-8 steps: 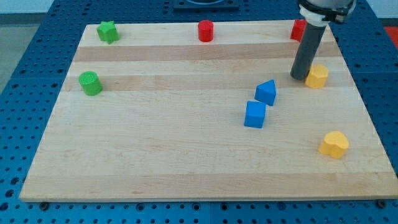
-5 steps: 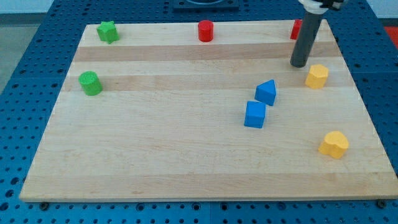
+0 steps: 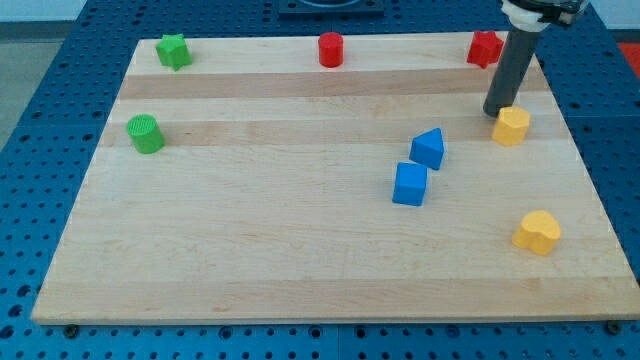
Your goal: Adjust the yellow hexagon in between the red star and the yellow heart
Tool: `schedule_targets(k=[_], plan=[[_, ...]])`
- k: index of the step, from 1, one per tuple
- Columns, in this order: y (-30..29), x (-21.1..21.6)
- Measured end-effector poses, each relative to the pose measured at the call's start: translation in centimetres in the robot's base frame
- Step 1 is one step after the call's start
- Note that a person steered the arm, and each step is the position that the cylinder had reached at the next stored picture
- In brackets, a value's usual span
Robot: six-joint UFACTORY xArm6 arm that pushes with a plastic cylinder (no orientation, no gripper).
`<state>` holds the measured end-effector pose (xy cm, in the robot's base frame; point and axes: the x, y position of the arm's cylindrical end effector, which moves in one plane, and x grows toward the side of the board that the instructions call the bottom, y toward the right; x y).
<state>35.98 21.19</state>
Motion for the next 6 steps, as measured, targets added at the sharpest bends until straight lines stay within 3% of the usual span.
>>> schedule_targets(k=[6], plan=[[-1.8, 0.5]])
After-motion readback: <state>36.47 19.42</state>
